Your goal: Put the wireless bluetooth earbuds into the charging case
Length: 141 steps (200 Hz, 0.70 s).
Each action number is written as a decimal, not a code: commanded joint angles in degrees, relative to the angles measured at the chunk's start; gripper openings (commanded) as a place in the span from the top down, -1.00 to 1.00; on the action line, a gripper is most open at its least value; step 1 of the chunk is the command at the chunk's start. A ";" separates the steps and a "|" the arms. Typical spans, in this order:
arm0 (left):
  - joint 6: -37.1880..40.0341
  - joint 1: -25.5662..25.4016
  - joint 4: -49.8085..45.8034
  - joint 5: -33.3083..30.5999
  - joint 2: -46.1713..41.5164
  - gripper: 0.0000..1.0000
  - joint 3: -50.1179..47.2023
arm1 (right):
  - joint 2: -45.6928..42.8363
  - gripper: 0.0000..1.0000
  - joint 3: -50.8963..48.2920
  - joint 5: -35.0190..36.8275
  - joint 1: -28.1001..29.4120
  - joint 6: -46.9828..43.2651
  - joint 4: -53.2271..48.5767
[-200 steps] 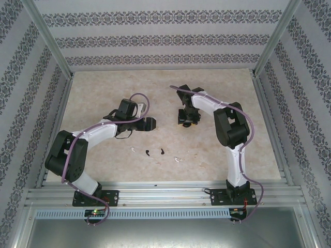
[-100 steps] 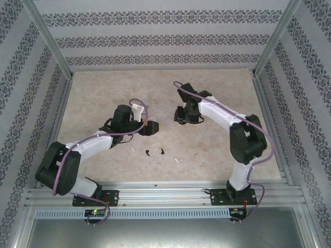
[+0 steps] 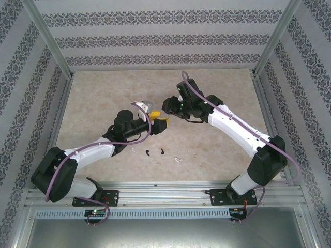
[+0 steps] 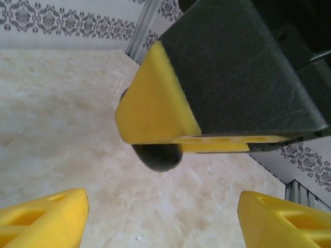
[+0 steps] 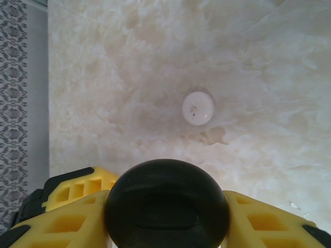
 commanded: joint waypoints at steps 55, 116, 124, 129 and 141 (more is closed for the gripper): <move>-2.32 -0.78 8.35 -4.14 3.27 -0.24 3.20 | -3.58 0.10 -2.08 -3.13 1.42 4.78 4.14; -7.59 -0.71 15.82 -2.56 7.47 0.13 4.14 | -3.51 0.10 -2.27 -4.39 1.69 5.61 5.33; -7.75 -0.67 15.87 -2.43 7.54 0.20 4.42 | -3.49 0.10 -2.22 -4.41 1.69 5.54 5.33; -7.80 -0.67 15.88 -2.29 7.65 0.24 4.55 | -3.43 0.11 -2.25 -4.48 1.60 5.45 5.35; -7.87 -0.54 15.75 -2.05 7.68 0.39 4.86 | -3.44 0.11 -2.35 -4.63 1.61 5.35 5.40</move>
